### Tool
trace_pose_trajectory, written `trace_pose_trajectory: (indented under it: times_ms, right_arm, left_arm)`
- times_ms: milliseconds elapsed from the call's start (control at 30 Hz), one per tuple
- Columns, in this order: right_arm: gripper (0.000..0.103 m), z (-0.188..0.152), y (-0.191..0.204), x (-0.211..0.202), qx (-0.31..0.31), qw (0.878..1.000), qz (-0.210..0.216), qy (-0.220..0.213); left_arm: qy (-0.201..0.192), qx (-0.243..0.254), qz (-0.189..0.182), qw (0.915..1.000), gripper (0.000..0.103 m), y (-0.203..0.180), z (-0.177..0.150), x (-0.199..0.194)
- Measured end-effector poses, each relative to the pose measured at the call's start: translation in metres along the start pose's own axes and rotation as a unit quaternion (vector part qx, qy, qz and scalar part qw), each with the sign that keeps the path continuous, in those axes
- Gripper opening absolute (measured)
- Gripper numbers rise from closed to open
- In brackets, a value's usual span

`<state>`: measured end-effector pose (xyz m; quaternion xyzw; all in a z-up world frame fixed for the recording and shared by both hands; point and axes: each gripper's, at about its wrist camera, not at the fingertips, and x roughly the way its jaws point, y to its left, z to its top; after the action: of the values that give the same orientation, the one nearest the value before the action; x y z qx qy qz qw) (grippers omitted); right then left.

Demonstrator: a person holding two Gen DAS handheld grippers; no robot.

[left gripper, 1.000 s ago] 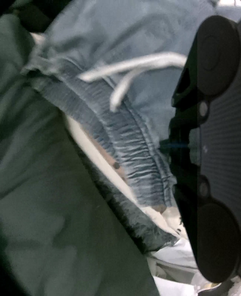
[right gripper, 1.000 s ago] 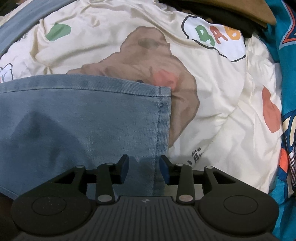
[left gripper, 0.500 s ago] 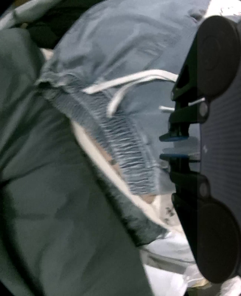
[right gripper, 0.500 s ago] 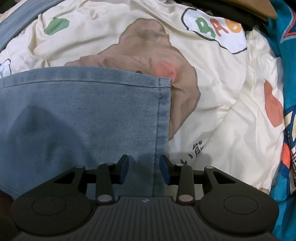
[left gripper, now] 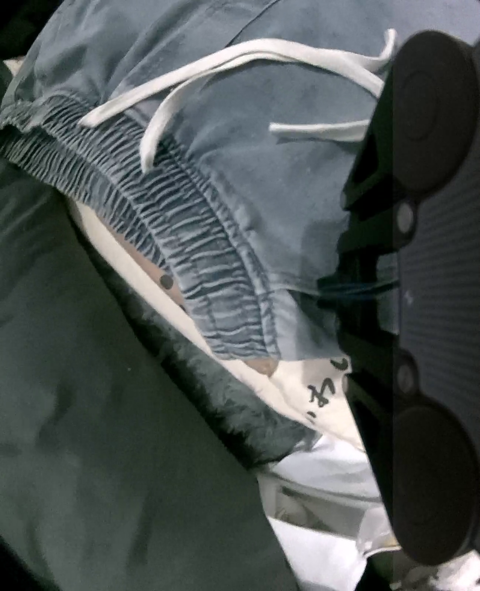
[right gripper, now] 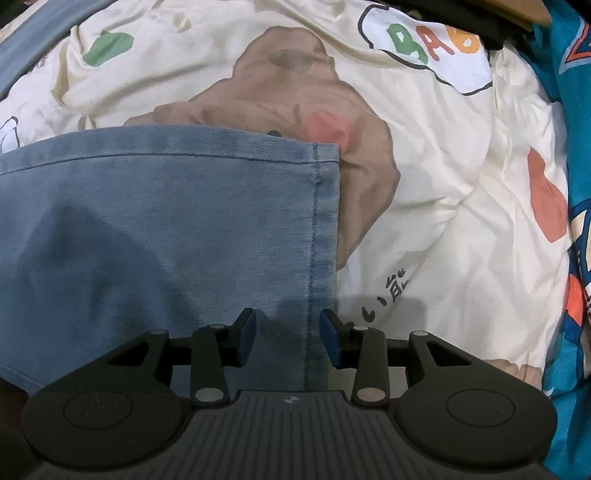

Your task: Fold clothes

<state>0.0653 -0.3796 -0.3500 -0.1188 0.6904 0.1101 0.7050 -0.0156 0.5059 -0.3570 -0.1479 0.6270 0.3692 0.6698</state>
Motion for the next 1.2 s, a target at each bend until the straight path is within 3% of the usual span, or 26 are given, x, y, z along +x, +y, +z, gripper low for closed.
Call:
trace_pose_trajectory:
  times_ms: [167, 333, 600, 833, 933, 1000, 1200]
  right_arm:
    - [0.046, -0.004, -0.010, -0.001, 0.013, 1.000, 0.015, 0.000]
    - [0.048, -0.013, -0.020, 0.008, 0.012, 1.000, 0.025, 0.012]
    - [0.049, -0.017, -0.035, -0.007, 0.007, 0.999, 0.038, 0.010]
    - [0.049, -0.006, -0.040, -0.033, 0.004, 0.998, 0.052, -0.032]
    - [0.049, 0.015, -0.054, -0.031, 0.008, 0.997, 0.055, -0.047]
    - [0.049, 0.035, -0.009, -0.008, 0.010, 0.997, 0.054, -0.053]
    - [0.049, 0.066, 0.026, 0.030, 0.017, 0.997, 0.050, -0.056]
  left_arm:
    - [-0.023, 0.013, 0.003, 0.9996, 0.011, -0.002, 0.000, -0.026]
    - [-0.057, -0.006, -0.027, 0.9980, 0.015, 0.001, -0.017, -0.052]
    - [-0.061, -0.012, -0.063, 0.9961, 0.015, -0.014, -0.036, -0.067]
    - [-0.091, 0.045, -0.095, 0.9903, 0.023, -0.062, -0.032, -0.097]
    - [-0.101, 0.065, -0.117, 0.9858, 0.023, -0.092, -0.028, -0.109]
    - [-0.107, 0.072, -0.133, 0.9828, 0.023, -0.113, -0.025, -0.113]
    - [-0.105, 0.087, -0.168, 0.9763, 0.023, -0.174, -0.021, -0.107]
